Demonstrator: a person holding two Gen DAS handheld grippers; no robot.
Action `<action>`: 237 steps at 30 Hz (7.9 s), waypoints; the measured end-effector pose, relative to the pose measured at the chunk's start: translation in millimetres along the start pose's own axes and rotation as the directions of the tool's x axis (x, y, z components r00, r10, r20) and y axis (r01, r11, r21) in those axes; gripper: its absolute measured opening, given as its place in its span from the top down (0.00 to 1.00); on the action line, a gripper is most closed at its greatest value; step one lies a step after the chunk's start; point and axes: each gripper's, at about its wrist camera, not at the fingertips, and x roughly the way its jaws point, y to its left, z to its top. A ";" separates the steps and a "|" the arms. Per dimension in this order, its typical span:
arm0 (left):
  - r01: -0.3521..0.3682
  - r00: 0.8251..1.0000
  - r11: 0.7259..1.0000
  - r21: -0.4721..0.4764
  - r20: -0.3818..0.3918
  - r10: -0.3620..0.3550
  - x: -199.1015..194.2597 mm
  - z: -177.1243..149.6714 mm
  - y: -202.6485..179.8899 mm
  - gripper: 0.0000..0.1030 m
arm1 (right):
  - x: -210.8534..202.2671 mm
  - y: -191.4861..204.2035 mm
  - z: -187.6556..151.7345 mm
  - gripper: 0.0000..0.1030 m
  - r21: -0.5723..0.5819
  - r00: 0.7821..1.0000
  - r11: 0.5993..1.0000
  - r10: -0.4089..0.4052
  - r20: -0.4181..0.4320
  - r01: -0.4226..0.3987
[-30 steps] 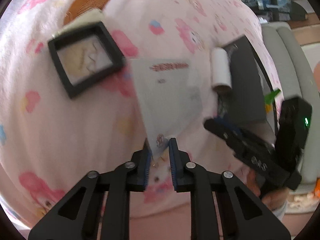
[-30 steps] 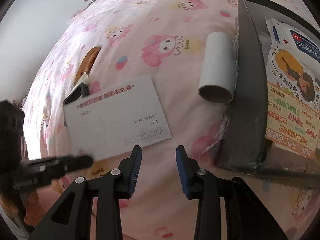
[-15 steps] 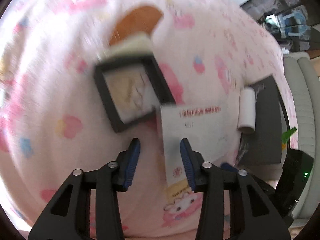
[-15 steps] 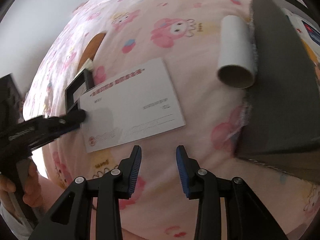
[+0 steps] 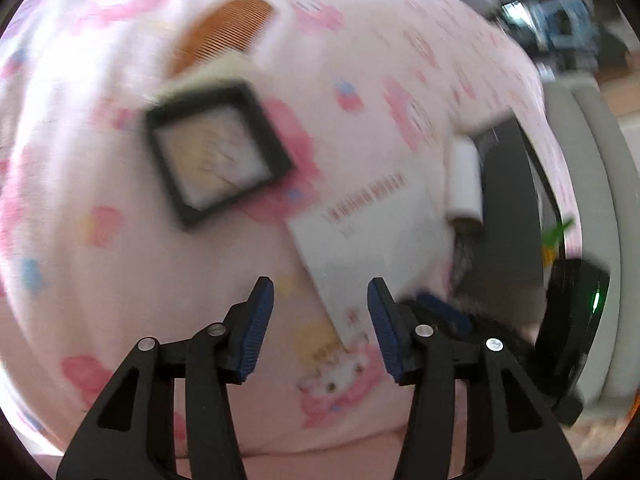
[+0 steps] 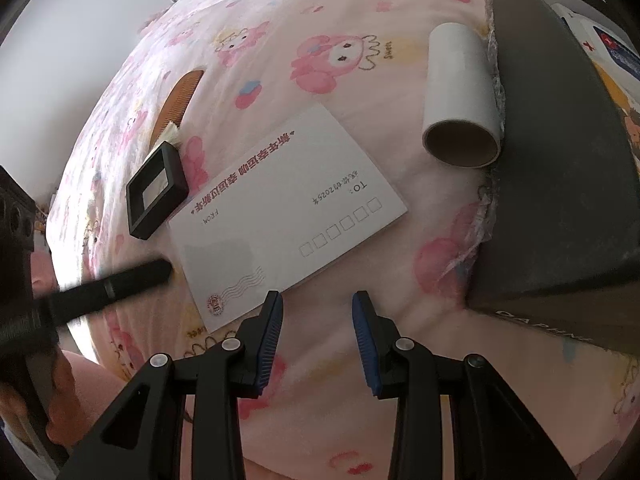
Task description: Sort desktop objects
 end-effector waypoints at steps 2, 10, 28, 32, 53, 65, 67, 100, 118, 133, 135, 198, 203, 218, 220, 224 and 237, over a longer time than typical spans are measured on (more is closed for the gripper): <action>-0.009 0.998 0.999 -0.036 0.066 0.012 -9.9 8.2 9.1 0.53 | 1.3 -0.4 0.6 0.69 0.003 1.000 1.000 0.004 -0.001 -0.004; 0.006 0.999 1.000 0.027 0.044 -0.008 16.5 30.9 -22.3 0.69 | 4.2 2.3 4.5 0.69 0.004 0.999 0.999 0.034 0.026 -0.034; 0.060 0.997 0.995 0.083 -0.054 -0.056 34.5 6.4 -40.9 0.56 | -0.3 -5.8 1.2 0.69 0.043 0.998 0.998 0.039 0.054 -0.041; 0.019 0.998 1.000 0.020 -0.057 -0.018 56.2 20.2 -31.9 0.53 | 7.3 2.6 3.1 0.66 0.001 0.999 1.000 0.005 0.049 -0.005; 0.071 0.993 0.992 0.105 -0.100 -0.061 60.9 2.3 -55.6 0.58 | 10.6 -5.0 1.2 0.55 0.002 0.998 0.999 -0.053 0.025 0.053; 0.097 0.994 0.980 0.175 -0.066 -0.087 48.1 -4.0 -67.9 0.70 | -9.6 3.6 -3.7 0.54 -0.029 0.997 0.999 0.029 0.067 -0.027; 0.102 0.994 0.974 0.202 -0.049 -0.094 41.0 -8.3 -73.2 0.70 | -21.1 7.2 -5.0 0.54 -0.039 0.995 0.999 0.034 0.093 -0.031; 0.228 0.947 0.889 0.396 0.121 -0.297 -35.2 -4.7 -198.3 0.73 | -158.8 -38.2 5.0 0.54 -0.007 0.913 0.989 0.142 0.382 -0.150; 0.295 0.946 0.889 0.351 0.026 -0.324 44.4 2.5 -268.4 0.73 | -163.1 -117.0 17.5 0.55 0.134 0.922 0.988 0.018 0.388 -0.075; 0.225 0.969 0.914 0.338 0.022 -0.247 74.6 7.3 -261.2 0.77 | -134.0 -135.8 25.8 0.55 0.187 0.951 0.982 -0.027 0.307 -0.032; 0.203 0.973 0.915 0.348 0.030 -0.228 74.7 7.5 -262.3 0.77 | -133.9 -136.4 25.1 0.55 0.191 0.952 0.981 -0.040 0.304 -0.020; -0.004 0.967 0.925 0.380 0.236 -0.093 -56.8 -57.5 -122.4 0.65 | -127.6 33.3 -34.2 0.55 -0.215 0.883 0.968 -0.011 0.469 0.127; -0.054 0.968 0.923 0.380 0.247 -0.045 -46.7 -29.6 -118.6 0.66 | -113.1 35.8 -7.0 0.55 -0.195 0.891 0.971 -0.037 0.453 0.140; -0.050 0.994 0.952 0.301 0.109 0.017 16.1 26.7 -113.7 0.66 | -83.9 18.0 37.2 0.55 -0.124 0.904 0.964 -0.171 0.391 0.236; -0.052 0.994 0.950 0.309 0.108 0.020 24.1 26.9 -115.5 0.65 | -81.5 12.9 34.8 0.55 -0.120 0.904 0.963 -0.177 0.390 0.241; 0.047 0.995 0.977 0.210 0.080 -0.065 34.1 22.9 -96.7 0.65 | -70.9 12.5 23.2 0.57 -0.157 0.898 0.948 -0.197 0.394 0.277; 0.038 0.998 0.986 0.161 0.038 -0.045 51.7 23.6 -84.3 0.62 | -44.6 31.3 4.6 0.57 -0.147 0.887 0.937 -0.238 0.396 0.317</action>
